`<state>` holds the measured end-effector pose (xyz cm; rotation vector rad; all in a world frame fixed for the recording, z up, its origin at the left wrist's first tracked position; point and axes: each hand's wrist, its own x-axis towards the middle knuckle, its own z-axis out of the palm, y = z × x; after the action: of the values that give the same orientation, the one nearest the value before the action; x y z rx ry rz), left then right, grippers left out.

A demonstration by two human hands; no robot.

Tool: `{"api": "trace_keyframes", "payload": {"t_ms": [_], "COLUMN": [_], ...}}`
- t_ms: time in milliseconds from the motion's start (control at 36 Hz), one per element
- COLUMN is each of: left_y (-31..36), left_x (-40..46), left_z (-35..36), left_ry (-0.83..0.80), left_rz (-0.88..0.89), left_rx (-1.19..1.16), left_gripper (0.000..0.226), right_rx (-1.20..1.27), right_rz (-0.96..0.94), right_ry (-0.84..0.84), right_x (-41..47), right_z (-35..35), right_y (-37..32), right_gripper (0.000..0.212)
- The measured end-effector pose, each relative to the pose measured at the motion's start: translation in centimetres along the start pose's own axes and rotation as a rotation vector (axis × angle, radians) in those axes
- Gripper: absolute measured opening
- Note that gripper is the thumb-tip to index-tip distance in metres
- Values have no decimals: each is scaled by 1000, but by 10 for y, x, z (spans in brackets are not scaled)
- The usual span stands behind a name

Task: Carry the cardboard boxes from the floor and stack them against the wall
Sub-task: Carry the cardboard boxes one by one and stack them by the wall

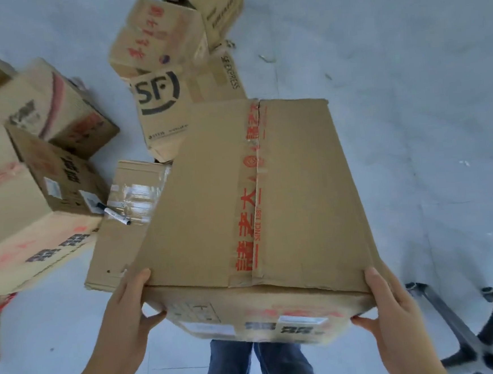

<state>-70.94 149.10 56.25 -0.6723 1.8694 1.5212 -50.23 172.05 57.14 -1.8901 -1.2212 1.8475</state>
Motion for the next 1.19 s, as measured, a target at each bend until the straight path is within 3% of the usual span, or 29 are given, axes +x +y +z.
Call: {"api": "trace_keyframes", "payload": {"t_ms": [250,528,750,861,1028,1194], "left_y": [-19,-59,-134,-184,-272,-368], "left_x": [-93,-227,-345,-400,-481,-568], "left_z": [-52,-140,-203,-222,-249,-279], "left_ry": [131,597,885,1006,1165,1302], "left_rz": [48,203,230,229,175,122], "left_rx": [-294,-523,-806,-921,-1056,-1157], "left_gripper": [20,27,29,30,29,28], "right_rx": [-259,-479,-679,-797,-922,-1043], "right_rz": [-210,-286,-396,-442,-498,-516], "right_ry": [-176,-768,-1096,-1203,-1373,-1525], "right_x": [-58,-150,-259,-311,-389,-469], "right_z": [8,73,96,90,57,-1], "right_y": [-69,-76,-26,17,97,186], "right_gripper": [33,33,12,23,9,11]}}
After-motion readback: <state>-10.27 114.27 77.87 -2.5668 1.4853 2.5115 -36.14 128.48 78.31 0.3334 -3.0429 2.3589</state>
